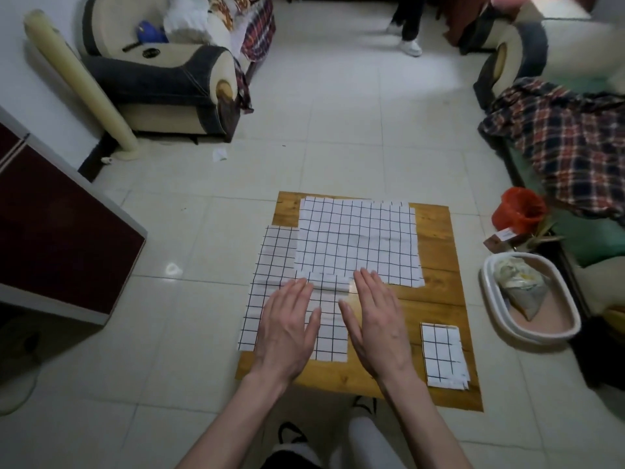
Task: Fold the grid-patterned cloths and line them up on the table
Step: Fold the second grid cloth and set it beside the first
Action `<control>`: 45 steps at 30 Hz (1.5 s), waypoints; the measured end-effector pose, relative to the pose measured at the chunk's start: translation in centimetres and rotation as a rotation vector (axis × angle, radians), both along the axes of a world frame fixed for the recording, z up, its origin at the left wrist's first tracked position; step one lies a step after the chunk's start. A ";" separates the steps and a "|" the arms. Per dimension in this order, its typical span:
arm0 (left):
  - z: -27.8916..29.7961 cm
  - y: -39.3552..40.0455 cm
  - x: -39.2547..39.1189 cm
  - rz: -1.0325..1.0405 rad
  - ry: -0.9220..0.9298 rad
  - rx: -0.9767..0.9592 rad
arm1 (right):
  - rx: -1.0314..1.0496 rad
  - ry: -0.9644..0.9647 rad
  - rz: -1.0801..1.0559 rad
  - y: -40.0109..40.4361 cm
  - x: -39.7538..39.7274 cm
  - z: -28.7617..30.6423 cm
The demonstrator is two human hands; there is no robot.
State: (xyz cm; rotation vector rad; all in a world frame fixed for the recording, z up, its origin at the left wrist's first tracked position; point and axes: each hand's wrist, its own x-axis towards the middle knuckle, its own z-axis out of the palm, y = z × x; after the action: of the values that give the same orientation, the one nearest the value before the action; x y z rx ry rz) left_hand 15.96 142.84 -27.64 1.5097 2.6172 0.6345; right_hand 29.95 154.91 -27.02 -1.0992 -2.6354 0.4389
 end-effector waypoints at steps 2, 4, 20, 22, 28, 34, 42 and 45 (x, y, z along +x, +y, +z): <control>-0.4 0.7 -0.5 -0.008 -0.012 0.011 | -0.010 -0.017 0.007 0.4 -0.5 -0.4; -1.1 1.3 -1.1 -0.014 -0.025 -0.003 | -0.017 -0.022 0.013 0.9 -1.1 -0.9; -9.1 3.9 -8.9 0.050 -0.025 -0.143 | -0.077 -0.122 0.103 5.2 -7.2 -10.2; -11.0 4.3 -10.2 0.038 -0.025 -0.155 | -0.083 -0.136 0.113 5.8 -8.1 -11.8; -18.1 5.2 -14.1 -0.020 -0.035 -0.223 | -0.106 -0.156 0.086 7.0 -10.8 -17.3; -25.3 5.7 -16.4 -0.038 -0.068 -0.219 | -0.102 -0.182 0.084 7.9 -12.1 -24.7; -31.8 6.9 -18.1 -0.141 -0.025 -0.176 | -0.112 -0.207 0.154 8.5 -12.6 -31.1; -32.8 7.3 -18.8 -0.168 -0.016 -0.151 | -0.060 -0.194 0.151 8.9 -13.0 -32.5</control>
State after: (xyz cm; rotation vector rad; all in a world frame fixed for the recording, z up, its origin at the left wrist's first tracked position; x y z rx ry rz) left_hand -2.88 150.17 -60.42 1.6468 2.4306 0.4221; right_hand 16.95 163.86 -59.51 -1.0101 -2.9062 0.4650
